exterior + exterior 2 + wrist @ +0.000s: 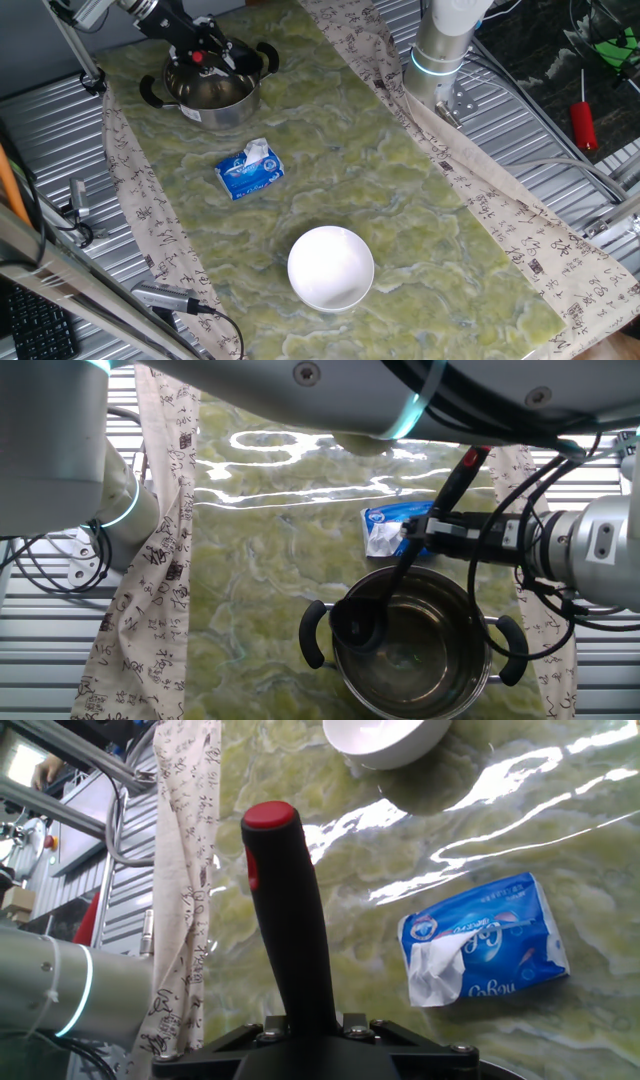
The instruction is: Scoop water with a large spoon from one bowl to another
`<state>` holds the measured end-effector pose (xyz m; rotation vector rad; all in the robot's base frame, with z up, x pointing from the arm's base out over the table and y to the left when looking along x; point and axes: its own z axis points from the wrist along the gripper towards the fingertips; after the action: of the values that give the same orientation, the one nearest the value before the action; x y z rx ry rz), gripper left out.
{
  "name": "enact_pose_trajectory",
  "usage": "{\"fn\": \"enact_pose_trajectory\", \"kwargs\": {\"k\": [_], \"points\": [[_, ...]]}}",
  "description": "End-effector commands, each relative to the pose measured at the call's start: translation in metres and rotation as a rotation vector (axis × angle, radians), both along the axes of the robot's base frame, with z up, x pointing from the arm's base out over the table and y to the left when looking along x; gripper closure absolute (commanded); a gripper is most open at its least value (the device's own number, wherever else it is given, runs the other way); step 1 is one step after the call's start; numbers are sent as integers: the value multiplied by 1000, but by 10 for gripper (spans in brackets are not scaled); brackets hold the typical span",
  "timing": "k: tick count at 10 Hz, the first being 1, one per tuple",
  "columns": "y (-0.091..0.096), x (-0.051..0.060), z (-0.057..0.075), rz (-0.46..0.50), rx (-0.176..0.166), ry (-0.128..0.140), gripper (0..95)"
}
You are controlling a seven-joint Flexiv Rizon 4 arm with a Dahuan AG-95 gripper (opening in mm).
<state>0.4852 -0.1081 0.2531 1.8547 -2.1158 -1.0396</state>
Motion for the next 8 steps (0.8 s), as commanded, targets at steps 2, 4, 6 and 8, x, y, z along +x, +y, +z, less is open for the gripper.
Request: {"fn": "enact_pose_trajectory", "kwargs": {"k": [2,4,6,8], "points": [[1,-1,2,-10,-1,5,950],[3,-3,4,-39,14,20,950],[4,-4,6,-52,14,24,950],[6,-6,8,-68,13,28,950]]}}
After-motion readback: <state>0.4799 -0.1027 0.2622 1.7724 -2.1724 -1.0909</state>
